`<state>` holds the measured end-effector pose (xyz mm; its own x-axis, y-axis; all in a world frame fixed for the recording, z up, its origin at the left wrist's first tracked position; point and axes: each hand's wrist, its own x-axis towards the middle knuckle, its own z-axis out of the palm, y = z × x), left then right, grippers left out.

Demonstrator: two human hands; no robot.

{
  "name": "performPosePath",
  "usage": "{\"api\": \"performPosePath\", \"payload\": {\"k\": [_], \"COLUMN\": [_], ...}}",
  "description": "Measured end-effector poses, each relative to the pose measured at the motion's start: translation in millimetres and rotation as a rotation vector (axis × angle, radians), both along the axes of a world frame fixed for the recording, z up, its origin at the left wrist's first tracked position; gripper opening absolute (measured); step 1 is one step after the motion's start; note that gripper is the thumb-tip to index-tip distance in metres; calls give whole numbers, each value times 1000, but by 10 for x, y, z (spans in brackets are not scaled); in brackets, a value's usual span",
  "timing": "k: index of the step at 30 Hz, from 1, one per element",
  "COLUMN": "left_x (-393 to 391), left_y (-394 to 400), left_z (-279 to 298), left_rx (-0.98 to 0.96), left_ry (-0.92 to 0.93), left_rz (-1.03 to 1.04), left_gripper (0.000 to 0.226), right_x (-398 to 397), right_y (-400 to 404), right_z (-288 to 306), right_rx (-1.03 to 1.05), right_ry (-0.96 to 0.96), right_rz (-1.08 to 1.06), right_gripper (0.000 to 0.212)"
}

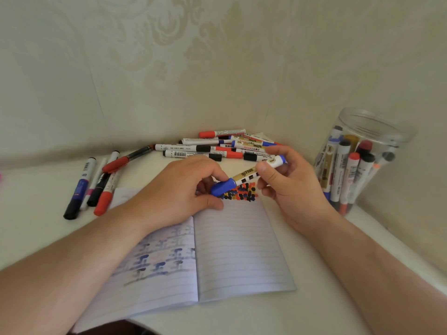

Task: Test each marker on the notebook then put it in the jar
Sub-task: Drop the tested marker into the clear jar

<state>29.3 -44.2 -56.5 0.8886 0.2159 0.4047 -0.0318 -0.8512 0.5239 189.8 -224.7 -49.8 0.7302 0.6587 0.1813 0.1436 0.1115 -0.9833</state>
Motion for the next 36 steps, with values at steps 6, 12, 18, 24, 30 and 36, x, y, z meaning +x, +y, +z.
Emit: {"api": "performPosePath", "payload": {"k": [6,12,18,24,30,36], "left_x": [19,31,-23,12,73,68], "left_y": [-60,-50,-83,-18,41,31], "left_z": [50,32,32,-12,-142,-154], "left_rx": [-84,-91,-62,105,256,302], "left_ry": [71,180,184,190,105,125], "left_rz": [4,43,118,158,75,90], "left_gripper": [49,52,52,60,43,37], "right_x": [-33,-85,-178,-448,-43,508], "right_y": [65,104,122,-41,-727,-1102], "right_z": [-53,-73,-38,351,1276,1334], "right_rx": [-28,-46,-40,30,361,-233], "right_ry": [-51,-100,-119,-595,-760,-808], "right_rz": [-17,0,-2,21,-439,-584], "right_gripper": [29,29,31,39,44,38]}}
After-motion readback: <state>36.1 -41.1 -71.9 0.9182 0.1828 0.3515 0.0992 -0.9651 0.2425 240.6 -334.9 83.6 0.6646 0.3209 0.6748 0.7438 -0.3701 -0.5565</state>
